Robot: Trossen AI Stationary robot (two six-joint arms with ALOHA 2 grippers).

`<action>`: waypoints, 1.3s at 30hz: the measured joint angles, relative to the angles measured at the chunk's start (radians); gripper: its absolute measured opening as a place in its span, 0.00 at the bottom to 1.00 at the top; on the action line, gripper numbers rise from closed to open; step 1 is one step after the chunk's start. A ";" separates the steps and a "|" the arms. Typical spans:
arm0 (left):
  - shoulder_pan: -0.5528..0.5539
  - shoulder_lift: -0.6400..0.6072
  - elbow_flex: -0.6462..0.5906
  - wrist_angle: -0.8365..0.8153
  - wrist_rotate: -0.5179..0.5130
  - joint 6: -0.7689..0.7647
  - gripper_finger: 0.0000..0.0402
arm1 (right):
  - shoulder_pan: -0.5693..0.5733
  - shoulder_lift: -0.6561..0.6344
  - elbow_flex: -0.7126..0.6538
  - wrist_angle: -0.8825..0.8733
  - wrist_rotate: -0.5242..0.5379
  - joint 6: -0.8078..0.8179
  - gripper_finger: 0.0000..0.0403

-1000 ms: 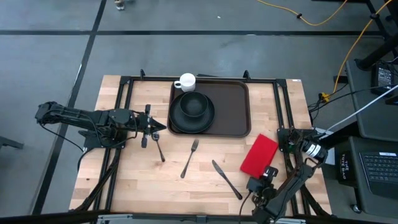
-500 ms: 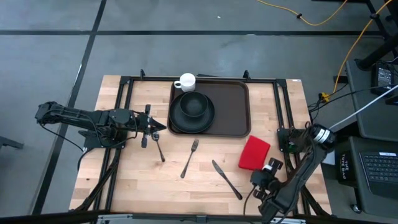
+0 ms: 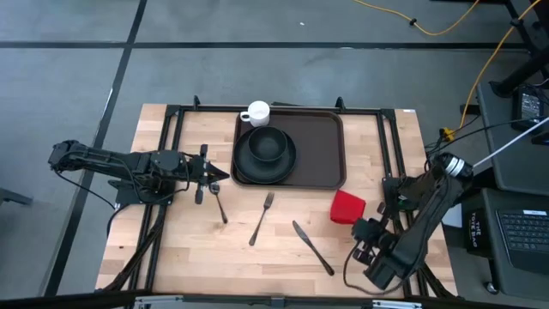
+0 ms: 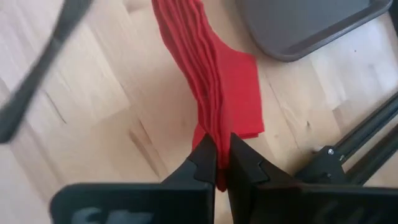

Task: Set up tray
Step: Put the red napkin to the right of the black plate on the brown serving tray

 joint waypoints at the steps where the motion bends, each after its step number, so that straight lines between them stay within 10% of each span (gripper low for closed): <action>1: 0.000 0.000 0.000 0.000 0.000 0.000 0.01 | -0.004 -0.021 0.000 -0.003 0.004 0.000 0.04; 39: 0.000 0.000 0.000 0.001 0.000 0.000 0.01 | -0.308 -0.281 0.001 -0.025 0.385 -0.364 0.04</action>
